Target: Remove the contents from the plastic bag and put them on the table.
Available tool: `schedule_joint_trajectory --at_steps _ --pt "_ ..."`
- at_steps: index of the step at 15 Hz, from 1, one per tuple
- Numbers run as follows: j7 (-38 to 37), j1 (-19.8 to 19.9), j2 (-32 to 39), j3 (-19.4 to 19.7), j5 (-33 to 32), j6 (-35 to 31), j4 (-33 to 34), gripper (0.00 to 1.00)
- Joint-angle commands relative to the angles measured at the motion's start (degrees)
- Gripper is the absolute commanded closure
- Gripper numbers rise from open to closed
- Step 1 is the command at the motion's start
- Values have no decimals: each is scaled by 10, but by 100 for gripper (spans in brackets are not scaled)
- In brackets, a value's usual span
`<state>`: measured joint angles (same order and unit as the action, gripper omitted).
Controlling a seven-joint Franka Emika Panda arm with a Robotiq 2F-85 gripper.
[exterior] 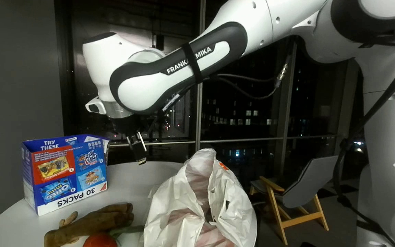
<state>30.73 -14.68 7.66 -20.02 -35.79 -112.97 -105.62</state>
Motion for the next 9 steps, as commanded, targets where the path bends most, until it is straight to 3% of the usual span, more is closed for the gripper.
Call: schedule_joint_trajectory --at_steps 1,4,9 --pt "-9 -7 -47 18 32 125 -6 0" --pt "17 -2 -87 24 67 208 -28 0" --pt "105 0 -151 41 152 273 -76 0"
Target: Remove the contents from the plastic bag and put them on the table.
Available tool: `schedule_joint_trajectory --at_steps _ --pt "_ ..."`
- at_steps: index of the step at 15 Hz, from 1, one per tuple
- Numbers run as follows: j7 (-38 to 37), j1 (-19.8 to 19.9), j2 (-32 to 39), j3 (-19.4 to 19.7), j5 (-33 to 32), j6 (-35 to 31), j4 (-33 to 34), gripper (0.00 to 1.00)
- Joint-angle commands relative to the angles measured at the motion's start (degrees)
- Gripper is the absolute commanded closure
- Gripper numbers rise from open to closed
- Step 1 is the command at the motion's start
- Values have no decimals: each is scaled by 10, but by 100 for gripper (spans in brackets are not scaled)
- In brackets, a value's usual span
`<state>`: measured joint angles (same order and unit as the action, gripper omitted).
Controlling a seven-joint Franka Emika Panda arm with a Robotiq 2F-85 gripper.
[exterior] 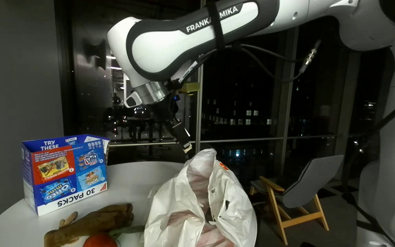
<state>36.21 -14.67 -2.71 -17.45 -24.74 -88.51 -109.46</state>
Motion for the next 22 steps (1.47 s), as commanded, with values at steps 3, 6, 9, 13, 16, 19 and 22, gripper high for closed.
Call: schedule_joint_trajectory --at_steps 3,6,9,13,16,19,22 --pt "70 1 -52 30 67 49 -56 0" --pt "56 -4 -38 30 55 43 -50 0" --pt "56 -5 -37 29 49 44 -54 0" --pt "52 -20 -53 12 44 40 -89 0" --pt "53 -36 -73 1 47 28 -136 0" --pt "28 -54 -109 -11 35 -3 -193 0" --pt "48 -69 -118 -12 52 -3 -228 0"
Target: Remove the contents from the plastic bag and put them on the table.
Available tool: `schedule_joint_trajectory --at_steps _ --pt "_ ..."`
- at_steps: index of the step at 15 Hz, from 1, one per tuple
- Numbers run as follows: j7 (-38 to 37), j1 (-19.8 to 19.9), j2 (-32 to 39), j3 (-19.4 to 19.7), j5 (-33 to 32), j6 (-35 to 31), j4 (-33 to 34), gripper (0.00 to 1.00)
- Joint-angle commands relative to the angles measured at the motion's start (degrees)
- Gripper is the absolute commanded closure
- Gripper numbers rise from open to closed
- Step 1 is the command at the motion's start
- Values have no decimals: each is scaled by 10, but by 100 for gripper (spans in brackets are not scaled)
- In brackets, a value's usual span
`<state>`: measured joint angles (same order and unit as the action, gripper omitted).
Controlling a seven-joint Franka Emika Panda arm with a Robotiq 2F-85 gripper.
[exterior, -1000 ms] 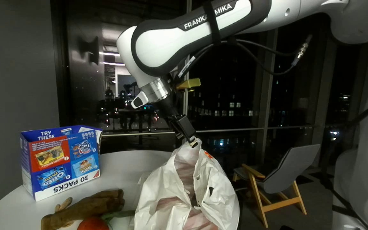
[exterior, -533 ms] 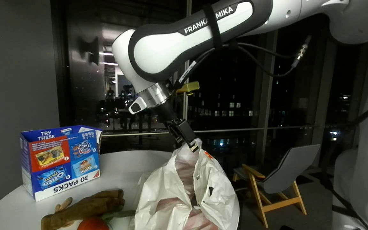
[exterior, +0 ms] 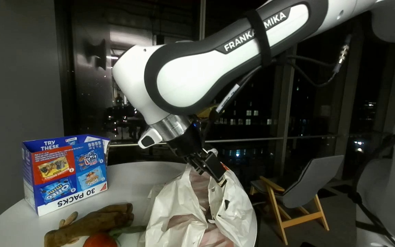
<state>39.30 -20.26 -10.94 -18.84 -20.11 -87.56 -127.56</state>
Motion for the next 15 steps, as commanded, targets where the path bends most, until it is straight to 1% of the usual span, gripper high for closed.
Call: schedule_joint_trajectory --at_steps 1,3,4,6,8,9,10,13,15 --pt "24 -14 -27 6 1 -20 -55 0" --pt "50 -11 -11 17 -11 -58 -67 0" --pt "80 -9 -11 28 0 -104 -74 0" --pt "107 -4 -12 44 28 -178 -83 0" --pt "83 6 2 56 77 -215 -74 0" --pt "86 10 7 63 102 -228 -71 0" --pt "87 14 11 68 130 -235 -67 0" --pt "126 22 20 86 229 -208 -50 0" --pt "127 31 39 94 281 -199 -37 0"
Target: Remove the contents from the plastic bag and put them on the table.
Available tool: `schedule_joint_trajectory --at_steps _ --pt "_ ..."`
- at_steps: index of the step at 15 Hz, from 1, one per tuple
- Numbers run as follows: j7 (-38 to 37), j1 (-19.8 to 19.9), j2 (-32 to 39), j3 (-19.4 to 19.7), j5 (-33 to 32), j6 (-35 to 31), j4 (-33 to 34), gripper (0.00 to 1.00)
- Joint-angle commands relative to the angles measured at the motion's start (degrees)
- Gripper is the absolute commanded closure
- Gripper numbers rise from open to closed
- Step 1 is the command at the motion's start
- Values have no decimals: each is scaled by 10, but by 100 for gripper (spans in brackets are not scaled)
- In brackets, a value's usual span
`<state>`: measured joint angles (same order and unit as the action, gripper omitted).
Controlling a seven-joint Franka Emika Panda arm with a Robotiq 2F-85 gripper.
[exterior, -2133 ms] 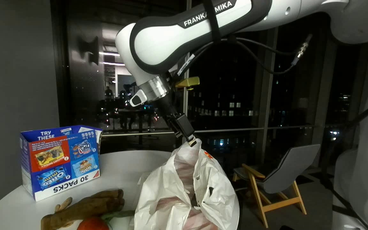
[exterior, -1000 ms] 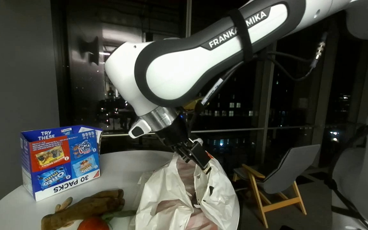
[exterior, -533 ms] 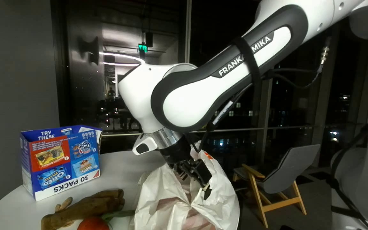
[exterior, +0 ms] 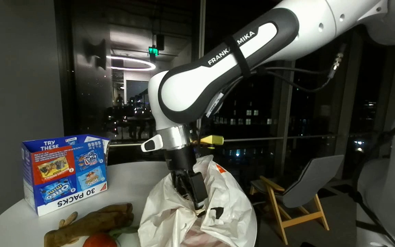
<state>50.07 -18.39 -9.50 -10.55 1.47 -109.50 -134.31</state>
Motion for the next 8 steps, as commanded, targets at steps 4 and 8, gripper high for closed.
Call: schedule_joint_trajectory --at_steps 4,8 --pt "-23 30 81 -1 24 -17 53 0" --pt "-77 36 129 -9 -86 -26 73 0"
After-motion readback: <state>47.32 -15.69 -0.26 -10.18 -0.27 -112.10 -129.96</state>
